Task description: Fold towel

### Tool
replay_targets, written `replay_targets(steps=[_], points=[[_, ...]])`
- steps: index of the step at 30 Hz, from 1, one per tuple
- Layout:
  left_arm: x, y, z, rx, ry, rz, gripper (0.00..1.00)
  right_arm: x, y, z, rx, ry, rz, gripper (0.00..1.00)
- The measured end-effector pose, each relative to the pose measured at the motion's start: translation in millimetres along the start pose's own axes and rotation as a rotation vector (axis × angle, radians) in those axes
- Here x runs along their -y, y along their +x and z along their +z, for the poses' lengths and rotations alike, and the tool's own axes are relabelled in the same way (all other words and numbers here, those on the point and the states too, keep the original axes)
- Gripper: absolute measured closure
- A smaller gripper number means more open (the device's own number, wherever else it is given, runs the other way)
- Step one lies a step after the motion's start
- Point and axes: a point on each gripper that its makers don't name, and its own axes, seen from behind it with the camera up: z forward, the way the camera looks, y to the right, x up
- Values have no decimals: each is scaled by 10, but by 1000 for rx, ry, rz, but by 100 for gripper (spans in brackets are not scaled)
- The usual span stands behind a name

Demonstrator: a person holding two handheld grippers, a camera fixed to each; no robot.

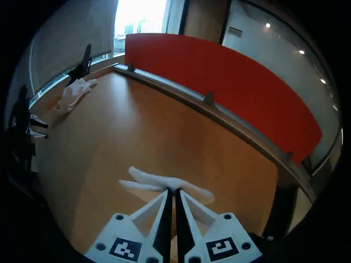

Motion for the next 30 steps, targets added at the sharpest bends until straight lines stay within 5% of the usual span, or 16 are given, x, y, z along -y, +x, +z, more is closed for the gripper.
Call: replay_targets(steps=[17,30], points=[[-121,23,8,10,15,3,3,-704,-287,-26,69,-64,25,96],[-169,41,6,11,18,12,3,-880,-449,-90,95,-83,36,96]])
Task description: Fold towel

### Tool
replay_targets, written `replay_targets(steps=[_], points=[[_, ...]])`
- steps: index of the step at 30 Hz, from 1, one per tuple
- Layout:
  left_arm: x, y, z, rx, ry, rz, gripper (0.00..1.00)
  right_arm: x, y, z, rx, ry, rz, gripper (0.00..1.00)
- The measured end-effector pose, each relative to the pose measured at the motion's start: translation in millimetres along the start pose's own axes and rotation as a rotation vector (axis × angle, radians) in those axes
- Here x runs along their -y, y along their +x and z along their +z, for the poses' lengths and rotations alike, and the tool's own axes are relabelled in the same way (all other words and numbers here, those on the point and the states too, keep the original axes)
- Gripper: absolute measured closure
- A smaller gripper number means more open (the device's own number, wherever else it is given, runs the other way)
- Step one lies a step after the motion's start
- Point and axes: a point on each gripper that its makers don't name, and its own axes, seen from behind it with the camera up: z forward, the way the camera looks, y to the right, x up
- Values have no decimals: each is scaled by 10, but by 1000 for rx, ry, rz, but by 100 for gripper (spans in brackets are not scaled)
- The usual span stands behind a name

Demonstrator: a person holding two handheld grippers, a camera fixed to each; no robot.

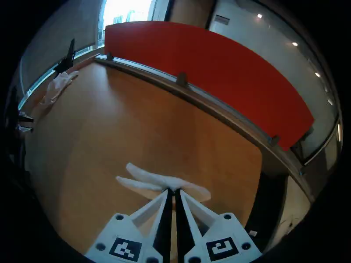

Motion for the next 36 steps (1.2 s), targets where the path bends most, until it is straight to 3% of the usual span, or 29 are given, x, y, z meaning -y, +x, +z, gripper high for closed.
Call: replay_targets(steps=[9,24,36], points=[[-48,24,4,0,-6,10,3,-64,-150,-74,12,-8,10,96],[-133,16,-31,-1,-19,27,3,-138,-887,-241,94,-12,53,96],[-169,-26,-47,5,-22,37,3,-148,-1268,-354,148,-30,6,96]])
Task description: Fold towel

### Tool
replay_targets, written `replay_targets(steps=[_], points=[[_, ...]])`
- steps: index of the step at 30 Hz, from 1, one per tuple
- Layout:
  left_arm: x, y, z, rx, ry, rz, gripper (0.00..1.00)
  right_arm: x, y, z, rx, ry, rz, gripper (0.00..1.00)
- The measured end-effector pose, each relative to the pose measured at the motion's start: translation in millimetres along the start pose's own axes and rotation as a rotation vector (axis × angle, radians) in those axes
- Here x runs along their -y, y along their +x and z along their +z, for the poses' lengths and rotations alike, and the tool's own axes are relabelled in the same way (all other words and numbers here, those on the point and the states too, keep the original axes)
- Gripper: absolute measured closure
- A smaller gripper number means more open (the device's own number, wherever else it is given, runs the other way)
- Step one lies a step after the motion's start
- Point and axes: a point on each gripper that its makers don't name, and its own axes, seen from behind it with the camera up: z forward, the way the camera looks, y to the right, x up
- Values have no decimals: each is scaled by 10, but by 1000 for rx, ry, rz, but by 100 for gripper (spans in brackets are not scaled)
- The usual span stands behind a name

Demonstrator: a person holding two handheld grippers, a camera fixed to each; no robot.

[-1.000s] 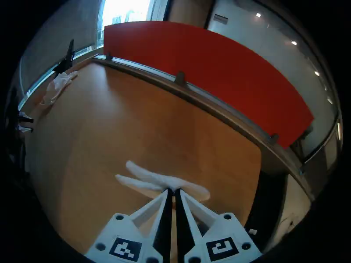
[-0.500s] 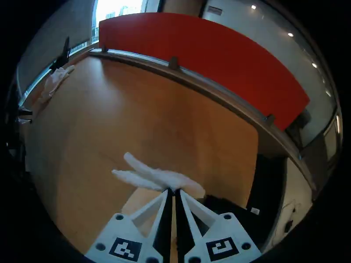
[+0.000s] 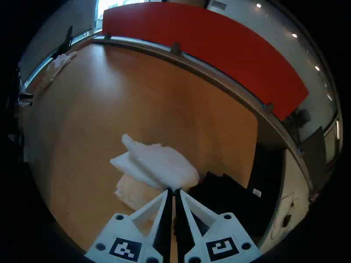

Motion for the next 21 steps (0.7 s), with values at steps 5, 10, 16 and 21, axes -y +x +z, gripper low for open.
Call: replay_targets(steps=[5,10,16,21], points=[[0,-10,-5,2,1,5,3,-61,-99,5,19,-18,-9,96],[5,-24,-12,5,3,3,3,-86,-222,16,47,-28,-23,96],[17,-45,-15,10,4,3,3,-53,-449,77,100,-32,-21,96],[22,-54,-15,13,6,8,3,13,-612,159,125,-25,8,96]])
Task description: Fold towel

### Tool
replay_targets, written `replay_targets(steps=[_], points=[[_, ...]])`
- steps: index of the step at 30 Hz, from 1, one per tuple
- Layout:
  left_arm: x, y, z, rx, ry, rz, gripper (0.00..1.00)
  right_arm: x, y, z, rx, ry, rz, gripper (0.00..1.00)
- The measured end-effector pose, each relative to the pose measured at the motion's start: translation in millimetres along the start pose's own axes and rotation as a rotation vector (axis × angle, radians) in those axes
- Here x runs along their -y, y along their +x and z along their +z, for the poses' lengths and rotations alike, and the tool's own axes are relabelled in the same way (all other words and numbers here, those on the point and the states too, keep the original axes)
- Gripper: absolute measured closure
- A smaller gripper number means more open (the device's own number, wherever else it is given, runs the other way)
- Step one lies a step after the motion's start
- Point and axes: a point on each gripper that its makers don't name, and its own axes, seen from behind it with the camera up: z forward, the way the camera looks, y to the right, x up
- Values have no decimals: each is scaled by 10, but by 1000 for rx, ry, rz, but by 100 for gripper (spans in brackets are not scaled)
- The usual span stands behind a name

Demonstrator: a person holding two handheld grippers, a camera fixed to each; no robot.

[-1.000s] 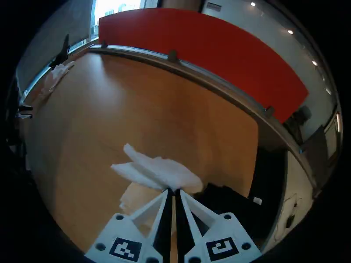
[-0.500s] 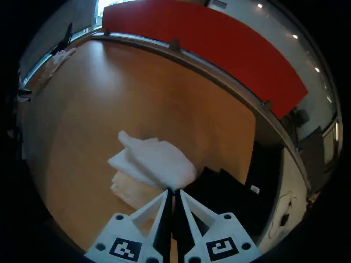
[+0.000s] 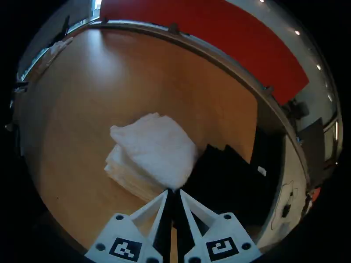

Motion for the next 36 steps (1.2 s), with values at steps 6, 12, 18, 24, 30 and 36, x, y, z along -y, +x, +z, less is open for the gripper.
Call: replay_targets(steps=[6,12,18,24,30,36], points=[[-1,2,7,2,2,8,3,42,-215,121,45,-13,22,95],[-7,-10,16,6,4,11,3,54,-370,247,78,-36,47,95],[-5,-32,22,12,8,19,3,124,-476,383,102,-40,71,95],[-4,-51,17,17,11,23,3,134,-587,506,124,-59,93,94],[15,-67,19,25,16,26,3,213,-644,582,127,-44,122,91],[19,-54,32,27,15,29,3,191,-651,595,119,-56,126,85]])
